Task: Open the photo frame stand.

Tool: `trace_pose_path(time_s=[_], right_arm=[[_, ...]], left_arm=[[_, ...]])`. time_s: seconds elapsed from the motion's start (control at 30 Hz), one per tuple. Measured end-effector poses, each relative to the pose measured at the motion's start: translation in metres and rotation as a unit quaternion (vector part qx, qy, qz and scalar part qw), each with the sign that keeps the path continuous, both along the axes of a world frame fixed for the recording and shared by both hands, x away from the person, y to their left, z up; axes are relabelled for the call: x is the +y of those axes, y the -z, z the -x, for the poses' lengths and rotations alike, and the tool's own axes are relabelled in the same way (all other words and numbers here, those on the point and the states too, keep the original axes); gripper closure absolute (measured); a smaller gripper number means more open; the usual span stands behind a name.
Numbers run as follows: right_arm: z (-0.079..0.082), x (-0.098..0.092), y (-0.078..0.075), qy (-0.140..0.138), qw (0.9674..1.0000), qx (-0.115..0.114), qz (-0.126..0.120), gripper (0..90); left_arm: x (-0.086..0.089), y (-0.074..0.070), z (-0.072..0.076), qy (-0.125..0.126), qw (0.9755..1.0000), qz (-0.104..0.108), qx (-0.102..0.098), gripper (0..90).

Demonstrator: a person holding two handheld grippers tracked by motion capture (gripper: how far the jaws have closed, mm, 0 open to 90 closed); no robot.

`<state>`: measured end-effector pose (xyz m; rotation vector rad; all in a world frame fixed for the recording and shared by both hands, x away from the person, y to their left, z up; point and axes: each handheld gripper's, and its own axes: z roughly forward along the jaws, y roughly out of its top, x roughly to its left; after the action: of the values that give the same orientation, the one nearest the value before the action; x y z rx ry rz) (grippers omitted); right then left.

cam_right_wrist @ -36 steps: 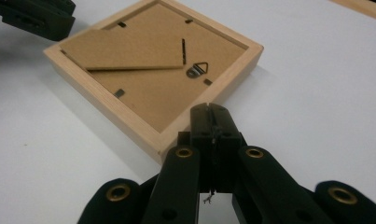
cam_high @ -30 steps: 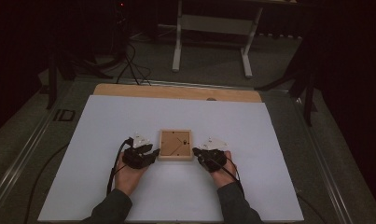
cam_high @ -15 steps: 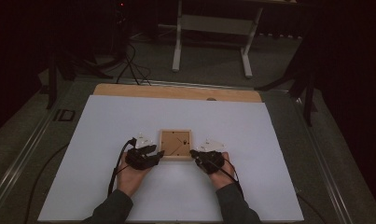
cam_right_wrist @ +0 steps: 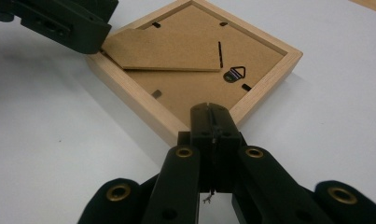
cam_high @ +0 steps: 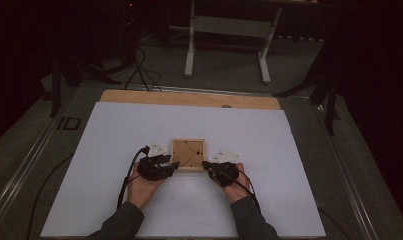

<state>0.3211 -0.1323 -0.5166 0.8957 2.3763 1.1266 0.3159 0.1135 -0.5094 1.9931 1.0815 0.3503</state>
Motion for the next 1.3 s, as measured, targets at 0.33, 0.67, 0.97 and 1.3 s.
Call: trace_pose_path(time_s=[0.33,0.67,0.97,1.3], right_arm=[[0.0,0.0,0.001,-0.001,1.0,-0.003,-0.001,89.5],[0.0,-0.001,0.001,-0.001,1.0,-0.003,-0.003,89.5],[0.001,-0.001,0.001,-0.002,1.0,-0.004,-0.003,89.5],[0.001,-0.001,0.001,-0.002,1.0,-0.005,-0.002,89.5]], left_arm=[[-0.014,0.0,-0.007,0.003,0.9993,-0.037,-0.002,49.8],[-0.019,-0.001,-0.014,0.014,0.9984,-0.054,0.009,45.6],[-0.027,-0.004,-0.022,0.022,0.997,-0.07,0.025,46.6],[-0.03,-0.005,-0.029,0.029,0.9955,-0.081,0.039,48.7]])
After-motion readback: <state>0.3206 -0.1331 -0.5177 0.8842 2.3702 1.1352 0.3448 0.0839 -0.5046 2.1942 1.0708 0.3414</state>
